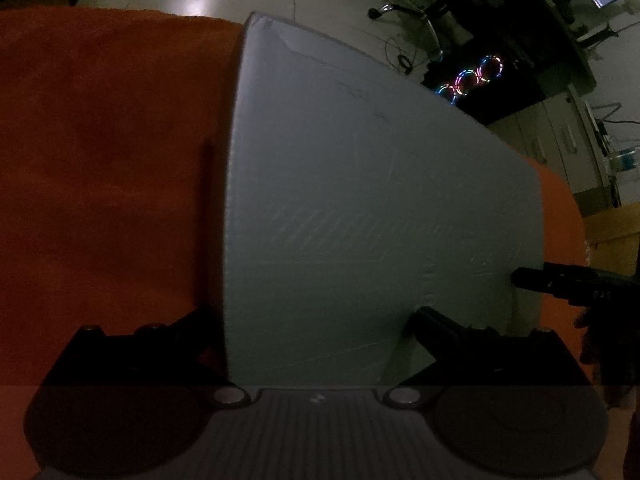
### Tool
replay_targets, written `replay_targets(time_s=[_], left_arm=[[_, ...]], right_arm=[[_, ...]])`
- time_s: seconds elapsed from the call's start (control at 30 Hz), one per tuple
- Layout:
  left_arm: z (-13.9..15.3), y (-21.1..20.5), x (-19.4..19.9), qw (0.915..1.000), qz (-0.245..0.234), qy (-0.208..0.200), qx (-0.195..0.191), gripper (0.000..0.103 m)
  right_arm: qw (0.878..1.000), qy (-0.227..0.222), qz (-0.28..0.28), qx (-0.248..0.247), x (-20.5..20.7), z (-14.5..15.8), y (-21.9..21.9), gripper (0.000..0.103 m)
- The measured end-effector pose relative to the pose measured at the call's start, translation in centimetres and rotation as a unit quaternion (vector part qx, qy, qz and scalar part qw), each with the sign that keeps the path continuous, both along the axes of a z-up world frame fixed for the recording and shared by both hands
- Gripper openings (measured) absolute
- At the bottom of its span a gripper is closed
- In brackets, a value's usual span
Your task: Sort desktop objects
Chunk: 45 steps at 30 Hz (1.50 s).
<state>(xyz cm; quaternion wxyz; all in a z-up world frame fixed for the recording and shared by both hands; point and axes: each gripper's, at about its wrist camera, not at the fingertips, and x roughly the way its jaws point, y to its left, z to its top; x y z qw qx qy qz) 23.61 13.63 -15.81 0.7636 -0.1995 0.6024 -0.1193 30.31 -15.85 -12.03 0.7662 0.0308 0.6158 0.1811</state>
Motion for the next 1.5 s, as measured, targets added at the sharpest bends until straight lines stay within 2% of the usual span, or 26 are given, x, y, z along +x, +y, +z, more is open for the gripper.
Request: replay_targets(time_s=[0.1,0.27,0.6,0.73,0.83,1.03,1.23,1.33,1.5], left_arm=[[0.9,-0.1,-0.3,1.0,-0.001,0.002,0.001,0.103],[2.6,-0.6,-0.9,1.0,-0.005,-0.003,0.005,0.103],[7.0,-1.6,-3.0,0.9991,-0.016,-0.026,0.029,0.103],[8.7,-1.4,-3.7,0.9987,0.006,-0.033,0.038,0.103],[9.7,-1.8,-3.5,0.9976,0.02,-0.033,0.058,0.103],[10.6,0.7,-3.9,0.9971,0.062,-0.014,0.041,0.103],[11.5,1.0,-5.0,0.9972,0.063,0.011,0.039,0.103],[12.1,1.5,-6.5,0.9968,0.063,0.014,0.047,0.103],[13.6,-0.2,-8.6,0.9965,0.061,0.012,0.056,0.103]], right_arm=[[1.0,0.012,0.0,-0.002,0.3,0.6,-0.1,0.103],[1.0,0.007,0.001,-0.004,0.1,1.8,-0.7,0.103],[1.0,-0.027,0.0,0.005,-1.3,6.4,-1.9,0.103],[0.999,-0.047,-0.006,0.007,-1.8,7.8,-1.8,0.103],[0.999,-0.045,-0.007,0.008,-1.7,8.1,-1.1,0.103],[0.999,-0.031,0.001,0.024,-0.7,9.0,-0.9,0.103],[1.0,-0.013,0.013,0.02,-1.4,9.7,-1.1,0.103],[1.0,-0.005,0.018,0.013,-2.8,9.9,-1.2,0.103],[1.0,-0.003,0.023,0.008,-6.3,11.0,-1.9,0.103]])
